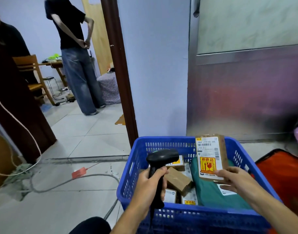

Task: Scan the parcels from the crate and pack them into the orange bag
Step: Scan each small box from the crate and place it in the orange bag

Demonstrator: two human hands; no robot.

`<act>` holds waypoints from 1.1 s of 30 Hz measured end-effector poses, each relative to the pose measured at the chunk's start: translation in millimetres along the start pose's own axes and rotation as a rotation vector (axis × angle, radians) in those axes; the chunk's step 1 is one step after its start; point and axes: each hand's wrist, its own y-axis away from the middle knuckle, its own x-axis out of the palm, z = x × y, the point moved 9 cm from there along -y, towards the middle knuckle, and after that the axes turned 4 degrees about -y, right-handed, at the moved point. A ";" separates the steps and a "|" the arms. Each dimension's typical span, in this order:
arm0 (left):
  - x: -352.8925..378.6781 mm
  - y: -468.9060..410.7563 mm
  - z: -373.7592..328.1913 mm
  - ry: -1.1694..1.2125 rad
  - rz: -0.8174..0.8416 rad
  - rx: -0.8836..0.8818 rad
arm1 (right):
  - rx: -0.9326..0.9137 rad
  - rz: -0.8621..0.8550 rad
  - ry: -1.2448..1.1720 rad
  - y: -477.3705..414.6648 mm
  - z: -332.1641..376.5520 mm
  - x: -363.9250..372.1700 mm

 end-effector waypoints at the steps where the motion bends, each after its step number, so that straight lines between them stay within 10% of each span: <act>1: 1.6 0.7 0.8 0.005 0.005 -0.004 | 0.000 0.002 0.018 -0.3 -1.5 0.2; 33: 19.2 -13.9 7.6 0.151 0.143 -0.060 | -0.090 -0.063 0.172 -13.2 -9.2 -1.0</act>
